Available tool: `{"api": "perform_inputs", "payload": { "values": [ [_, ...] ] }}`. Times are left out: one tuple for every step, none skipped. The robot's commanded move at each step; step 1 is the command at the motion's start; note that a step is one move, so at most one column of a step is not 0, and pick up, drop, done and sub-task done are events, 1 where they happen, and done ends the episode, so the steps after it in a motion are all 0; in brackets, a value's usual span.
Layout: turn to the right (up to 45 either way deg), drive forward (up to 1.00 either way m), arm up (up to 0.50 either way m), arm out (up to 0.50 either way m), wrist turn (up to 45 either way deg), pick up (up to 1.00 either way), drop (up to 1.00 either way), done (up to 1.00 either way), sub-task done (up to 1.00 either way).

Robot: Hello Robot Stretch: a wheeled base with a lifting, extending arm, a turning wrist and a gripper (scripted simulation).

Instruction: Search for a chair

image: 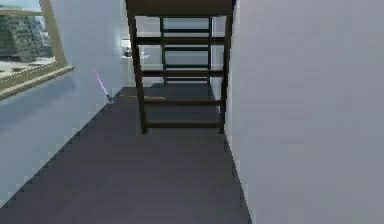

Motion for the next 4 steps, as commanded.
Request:
{"api": "perform_inputs", "payload": {
  "values": [
    [-45.0, 0.0, 0.0, 0.0, 0.0, 0.0, 0.0, 0.0, 0.0],
    [-45.0, 0.0, 0.0, 0.0, 0.0, 0.0, 0.0, 0.0, 0.0],
    [-42.0, 0.0, 0.0, 0.0, 0.0, 0.0, 0.0, 0.0, 0.0],
    [0.0, 0.4, 0.0, 0.0, 0.0, 0.0, 0.0, 0.0, 0.0]
  ]
}}
